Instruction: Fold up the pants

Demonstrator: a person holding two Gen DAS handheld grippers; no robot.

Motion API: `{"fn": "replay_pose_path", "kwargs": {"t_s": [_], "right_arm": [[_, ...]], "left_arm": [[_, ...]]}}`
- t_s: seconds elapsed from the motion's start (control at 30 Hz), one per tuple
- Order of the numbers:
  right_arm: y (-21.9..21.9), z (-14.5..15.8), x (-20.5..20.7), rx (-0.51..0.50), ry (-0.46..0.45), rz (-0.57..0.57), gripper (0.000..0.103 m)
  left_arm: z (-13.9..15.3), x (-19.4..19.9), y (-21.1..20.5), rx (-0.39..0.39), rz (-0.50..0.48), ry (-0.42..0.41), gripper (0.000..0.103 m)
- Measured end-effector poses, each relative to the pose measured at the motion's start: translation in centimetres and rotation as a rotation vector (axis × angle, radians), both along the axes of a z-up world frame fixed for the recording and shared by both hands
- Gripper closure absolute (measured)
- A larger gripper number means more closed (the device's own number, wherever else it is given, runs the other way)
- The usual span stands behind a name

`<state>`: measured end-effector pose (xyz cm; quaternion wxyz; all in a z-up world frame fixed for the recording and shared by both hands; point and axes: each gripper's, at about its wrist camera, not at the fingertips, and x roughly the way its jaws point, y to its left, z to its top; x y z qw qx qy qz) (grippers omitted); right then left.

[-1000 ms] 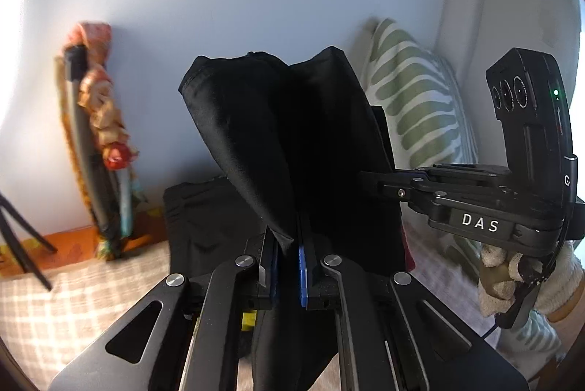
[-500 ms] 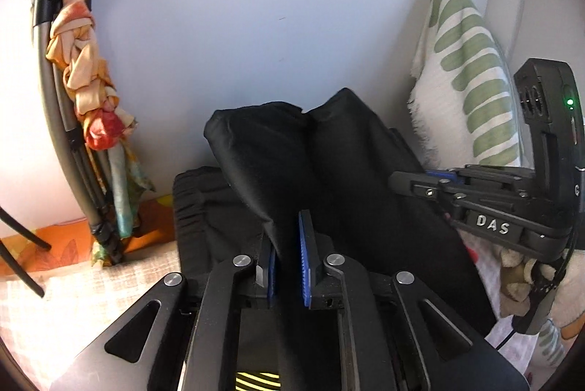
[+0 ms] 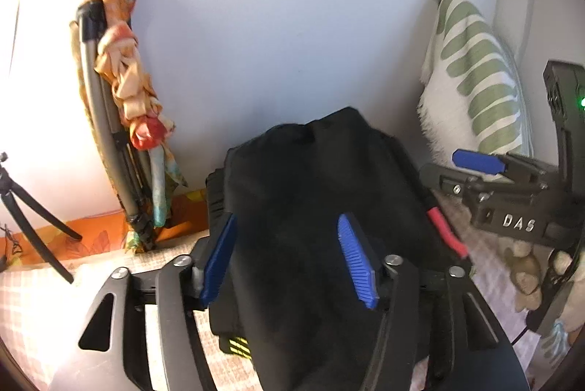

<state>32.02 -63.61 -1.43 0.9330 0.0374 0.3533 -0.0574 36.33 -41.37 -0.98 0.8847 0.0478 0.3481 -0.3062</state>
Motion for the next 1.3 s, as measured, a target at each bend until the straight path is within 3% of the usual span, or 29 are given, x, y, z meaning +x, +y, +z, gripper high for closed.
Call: {"fn": "replay_pose_path", "kwargs": {"t_s": [0.17,0.63,0.73,1.07,1.3], "right_arm": [[1.1,1.2,-1.7,-0.012,-0.028,-0.001,0.019],[4.9,5.1,-10.4,-0.008,-0.144,0.025,0.003],[6.3,5.4,-12.6,-0.007,-0.169,0.041,0.0],[11.3,3.4,-18.7,-0.014,-0.177,0.056,0.0],[13.2,0.7,-21.7,-0.007,-0.189,0.018,0.0]], "left_arm": [[2.1,-2.4,0.5,0.002,-0.008,-0.032,0.033],[6.3,-11.2,5.2,-0.053,0.014,-0.094,0.032],[6.8,-13.3,6.7,-0.067,0.027,-0.117,0.021],[6.0,-19.4,10.5,-0.047,0.03,-0.158,0.021],[3.6,-22.1,13.3,-0.064,0.061,-0.117,0.021]]}}
